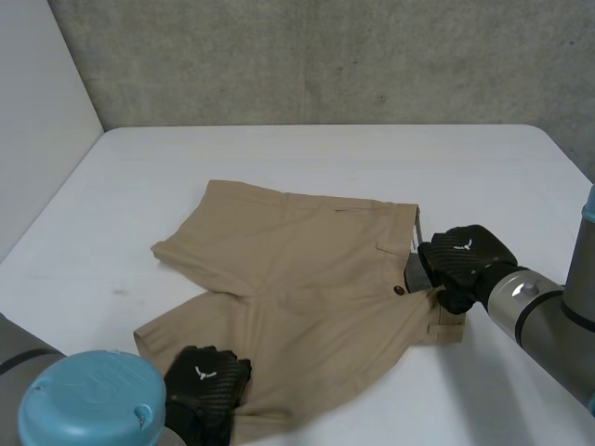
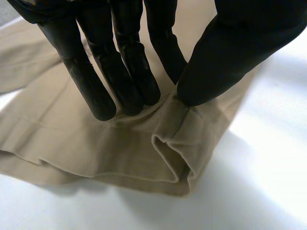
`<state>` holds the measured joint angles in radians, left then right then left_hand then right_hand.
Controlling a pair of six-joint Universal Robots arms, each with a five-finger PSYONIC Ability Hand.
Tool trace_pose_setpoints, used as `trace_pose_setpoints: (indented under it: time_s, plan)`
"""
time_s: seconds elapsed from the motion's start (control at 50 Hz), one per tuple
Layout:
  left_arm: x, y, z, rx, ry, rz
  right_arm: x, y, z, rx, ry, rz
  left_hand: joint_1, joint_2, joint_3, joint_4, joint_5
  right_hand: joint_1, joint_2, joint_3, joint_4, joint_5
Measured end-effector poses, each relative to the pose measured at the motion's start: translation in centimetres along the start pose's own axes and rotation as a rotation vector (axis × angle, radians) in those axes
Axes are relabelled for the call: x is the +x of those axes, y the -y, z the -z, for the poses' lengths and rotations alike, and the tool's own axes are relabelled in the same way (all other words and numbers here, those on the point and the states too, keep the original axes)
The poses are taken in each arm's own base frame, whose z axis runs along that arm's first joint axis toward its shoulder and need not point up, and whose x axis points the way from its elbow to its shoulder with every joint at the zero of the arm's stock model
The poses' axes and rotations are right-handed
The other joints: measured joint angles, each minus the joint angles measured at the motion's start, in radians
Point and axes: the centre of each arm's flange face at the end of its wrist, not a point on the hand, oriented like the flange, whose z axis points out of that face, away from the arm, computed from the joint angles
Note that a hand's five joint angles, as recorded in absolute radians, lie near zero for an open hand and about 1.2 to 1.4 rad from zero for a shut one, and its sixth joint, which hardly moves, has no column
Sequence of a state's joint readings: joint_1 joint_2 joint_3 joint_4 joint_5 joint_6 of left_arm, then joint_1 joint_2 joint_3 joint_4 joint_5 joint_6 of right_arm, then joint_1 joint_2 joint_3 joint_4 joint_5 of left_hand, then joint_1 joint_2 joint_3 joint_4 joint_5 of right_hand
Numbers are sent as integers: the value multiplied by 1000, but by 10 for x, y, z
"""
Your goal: Fold the shorts.
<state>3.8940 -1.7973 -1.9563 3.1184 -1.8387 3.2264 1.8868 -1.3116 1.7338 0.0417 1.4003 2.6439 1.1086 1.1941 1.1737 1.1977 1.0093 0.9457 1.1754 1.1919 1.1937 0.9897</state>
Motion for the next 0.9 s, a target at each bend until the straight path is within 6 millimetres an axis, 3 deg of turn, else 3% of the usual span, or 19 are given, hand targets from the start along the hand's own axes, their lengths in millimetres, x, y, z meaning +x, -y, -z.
trace_pose_setpoints:
  time_s: [0.14, 0.3, 0.44, 0.52, 0.6, 0.68, 0.78, 0.82, 0.84, 0.9]
  plan:
    - [-7, 22, 20, 63, 21, -3, 1, 6, 11, -4, 1, 35, 3, 0, 10, 0, 0, 0, 0, 0, 0, 0]
    - [-18, 35, 61, 66, 19, -197, -4, 10, 65, -163, 119, 266, 3, 0, 10, 1, 0, 0, 0, 0, 0, 0]
    - [-25, 37, 74, 49, 30, -361, -12, 2, 93, -272, 238, 408, 3, 0, 10, 1, 0, 0, 0, 0, 0, 0]
    - [-32, 45, 61, 66, 64, -367, -11, 5, 89, -238, 226, 406, 3, 1, 12, 1, 0, 0, 0, 0, 0, 4]
    - [-39, 58, 37, 105, 105, -337, -7, 9, 70, -183, 184, 347, 6, 2, 14, 1, 0, 0, 0, 0, 0, 9]
    - [-48, 80, -8, 181, 155, -290, -2, 17, 34, -116, 126, 252, 8, 3, 14, 1, 0, 0, 0, 0, 0, 11]
    - [-61, 97, -51, 231, 204, -253, -5, 25, 12, -71, 100, 197, 8, 3, 14, 1, 0, 0, 0, 0, 0, 13]
    - [-63, 99, -59, 234, 212, -247, -7, 28, 9, -63, 98, 182, 8, 3, 14, 1, 0, -2, -8, -12, -13, 4]
    - [-66, 100, -68, 235, 219, -240, -9, 30, 7, -56, 98, 159, 8, 3, 14, 1, 0, -85, -163, -176, -163, -121]
    - [-68, 101, -76, 232, 223, -234, -12, 34, 7, -48, 100, 108, 8, 3, 14, 1, 0, -114, -188, -201, -202, -157]
